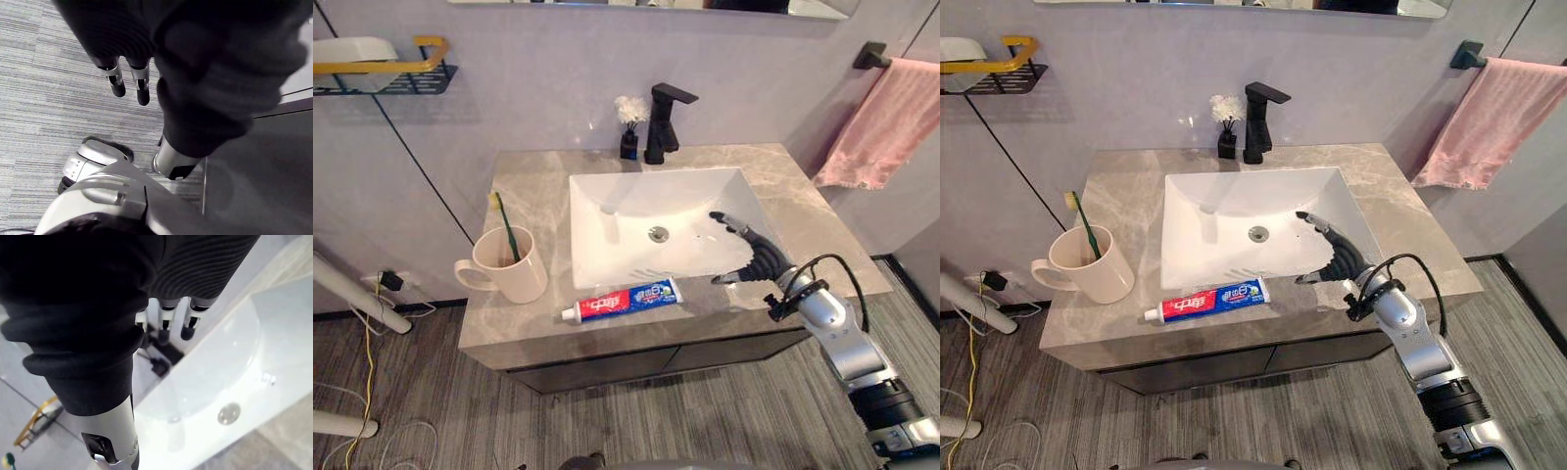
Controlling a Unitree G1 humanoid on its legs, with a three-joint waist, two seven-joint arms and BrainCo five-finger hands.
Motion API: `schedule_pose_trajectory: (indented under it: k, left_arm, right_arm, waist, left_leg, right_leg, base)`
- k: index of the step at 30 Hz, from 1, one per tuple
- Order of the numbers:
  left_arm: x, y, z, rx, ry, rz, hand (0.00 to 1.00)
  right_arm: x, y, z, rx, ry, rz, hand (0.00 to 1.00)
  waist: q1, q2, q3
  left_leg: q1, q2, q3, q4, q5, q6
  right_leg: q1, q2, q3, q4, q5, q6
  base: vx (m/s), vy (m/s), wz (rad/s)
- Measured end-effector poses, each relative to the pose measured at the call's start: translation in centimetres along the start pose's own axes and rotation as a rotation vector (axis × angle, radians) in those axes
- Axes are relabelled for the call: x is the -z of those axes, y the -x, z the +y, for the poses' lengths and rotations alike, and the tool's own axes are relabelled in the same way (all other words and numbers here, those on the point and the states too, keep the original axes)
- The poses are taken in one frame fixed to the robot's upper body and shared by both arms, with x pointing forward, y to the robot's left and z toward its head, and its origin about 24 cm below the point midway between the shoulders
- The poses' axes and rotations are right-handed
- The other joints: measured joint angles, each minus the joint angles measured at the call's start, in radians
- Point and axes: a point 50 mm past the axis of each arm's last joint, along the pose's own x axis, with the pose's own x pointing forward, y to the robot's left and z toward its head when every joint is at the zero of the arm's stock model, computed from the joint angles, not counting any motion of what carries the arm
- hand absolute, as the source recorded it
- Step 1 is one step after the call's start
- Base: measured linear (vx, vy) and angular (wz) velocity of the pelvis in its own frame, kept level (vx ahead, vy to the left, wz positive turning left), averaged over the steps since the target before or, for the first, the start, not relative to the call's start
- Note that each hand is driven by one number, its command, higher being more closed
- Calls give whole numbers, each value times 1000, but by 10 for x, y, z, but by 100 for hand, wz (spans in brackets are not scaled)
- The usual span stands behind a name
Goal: Organize washtable
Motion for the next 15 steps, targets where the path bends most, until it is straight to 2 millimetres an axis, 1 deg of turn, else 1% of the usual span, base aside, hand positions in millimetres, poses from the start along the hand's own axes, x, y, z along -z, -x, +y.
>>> schedule_pose_trajectory:
  k: [3, 7, 8, 9, 12, 15]
  left_arm:
    - [0, 0, 0, -2, 0, 0, 0]
    - [-1, 0, 3, -8, -2, -2, 0]
    - [-1, 0, 3, -8, -3, -3, 0]
    - [-2, 0, 3, -9, -3, -5, 0]
    - [-2, 0, 4, -12, -2, -5, 0]
    - [-1, 0, 4, -12, -3, -5, 0]
  right_arm:
    - [-2, -2, 12, -52, -3, -18, 0]
    - [-11, -9, 20, -109, 10, -62, 0]
    - [-11, -10, 20, -115, 13, -66, 0]
    - [-12, -10, 21, -125, 19, -70, 0]
    - [-17, -15, 25, -158, 36, -97, 0]
    - [-20, -18, 30, -185, 40, -112, 0]
  waist:
    - [4, -2, 1]
    - [12, -13, 14]
    - [15, -15, 15]
    - [26, -18, 16]
    - [33, -23, 23]
    - [53, -28, 32]
  left_leg:
    - [-7, -3, -14, 4, 1, 1]
    - [-10, -4, -18, 5, 1, 2]
    - [-10, -4, -19, 5, 1, 2]
    - [-10, -5, -21, 5, 1, 2]
    - [-15, -6, -30, 6, 3, 3]
    - [-18, -7, -33, 6, 3, 3]
  right_leg:
    - [0, -1, -7, 0, 0, 0]
    - [1, -1, -14, 0, 0, 0]
    - [1, -1, -16, 0, 0, 0]
    - [1, -1, -18, -1, 0, 0]
    - [1, -1, -28, -1, 0, 0]
    - [1, -1, -31, -3, 0, 0]
  base:
    - [-2, 3, 13]
    - [-4, 2, 3]
    - [0, 0, 0]
    - [-15, -3, 9]
    - [-11, -2, 7]
    - [-3, 0, 4]
